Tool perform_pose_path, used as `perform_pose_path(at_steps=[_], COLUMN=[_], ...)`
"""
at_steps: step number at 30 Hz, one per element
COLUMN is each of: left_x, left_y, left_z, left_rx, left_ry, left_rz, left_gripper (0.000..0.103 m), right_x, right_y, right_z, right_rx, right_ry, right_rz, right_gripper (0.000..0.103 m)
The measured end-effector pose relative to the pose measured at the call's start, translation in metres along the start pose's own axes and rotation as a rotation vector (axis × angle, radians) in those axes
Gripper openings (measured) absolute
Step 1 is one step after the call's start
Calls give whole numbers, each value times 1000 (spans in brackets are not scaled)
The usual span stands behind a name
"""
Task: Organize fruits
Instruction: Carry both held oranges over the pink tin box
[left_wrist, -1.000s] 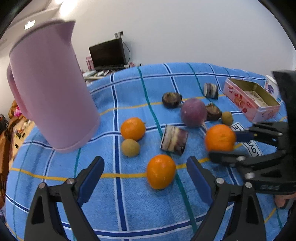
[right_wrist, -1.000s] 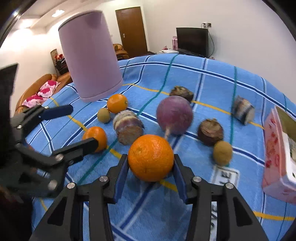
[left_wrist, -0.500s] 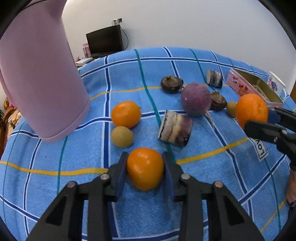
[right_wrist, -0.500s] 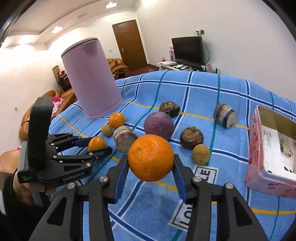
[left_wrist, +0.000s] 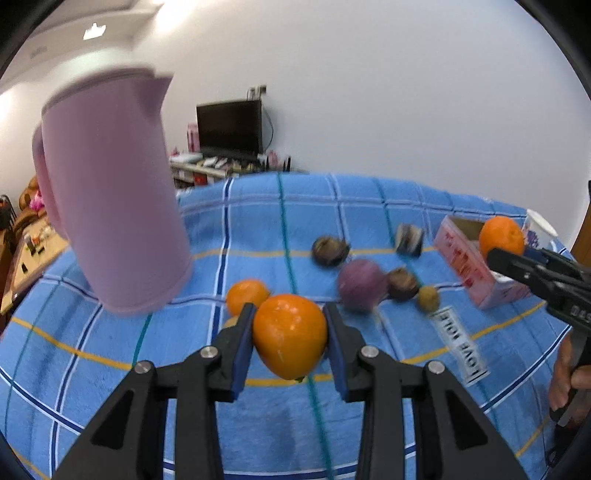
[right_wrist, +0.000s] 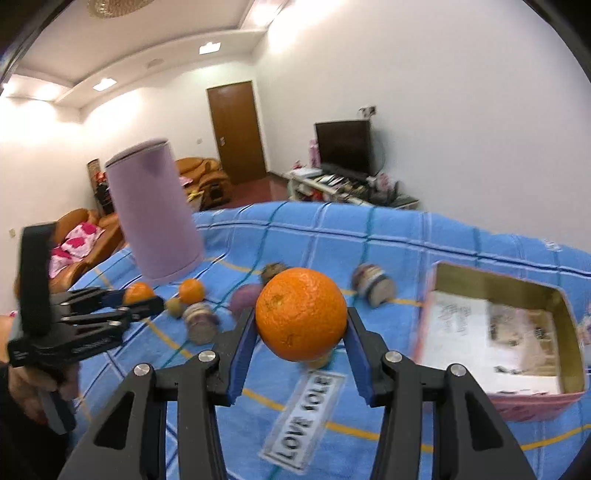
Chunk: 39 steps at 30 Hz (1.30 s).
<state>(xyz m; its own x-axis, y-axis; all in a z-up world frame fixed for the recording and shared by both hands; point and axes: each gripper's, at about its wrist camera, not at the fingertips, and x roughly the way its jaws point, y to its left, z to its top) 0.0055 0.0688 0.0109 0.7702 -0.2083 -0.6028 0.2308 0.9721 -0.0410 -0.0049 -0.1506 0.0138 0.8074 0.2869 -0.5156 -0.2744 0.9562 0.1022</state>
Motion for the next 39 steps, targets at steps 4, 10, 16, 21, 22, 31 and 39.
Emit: perform_pose_path(at_steps=[4,10,16,21,22,31,39], left_x=[-8,-5,7,17,20,49,78], left_y=[-20,-52,-95,-133,-142,-207,-251], left_z=[10,23,30,35,36,47,47], left_rx=[4,23,66,111,121,165,176], left_ry=[-45,-60,-44,-37,-37,-12,32], left_rz=[-19,-56,-113,-156,-169,-231,-230], left_gripper=[38,38,38,38,38,38,38], right_x=[-8,-18,-31,-38,-39,-32,-28], right_y=[-21,-65,-96,-124,-127,-155,-170], right_z=[1,-3,-4,-8,-9,-16,-21], right_rx=[1,20,37,70,72,61,87], right_ry=[-26,-32,-49,-48,-46,14,60], right_rz=[-65,-163,-260,-315,-323,-396,-389], right_gripper=[49,49,49,49,49,49,49])
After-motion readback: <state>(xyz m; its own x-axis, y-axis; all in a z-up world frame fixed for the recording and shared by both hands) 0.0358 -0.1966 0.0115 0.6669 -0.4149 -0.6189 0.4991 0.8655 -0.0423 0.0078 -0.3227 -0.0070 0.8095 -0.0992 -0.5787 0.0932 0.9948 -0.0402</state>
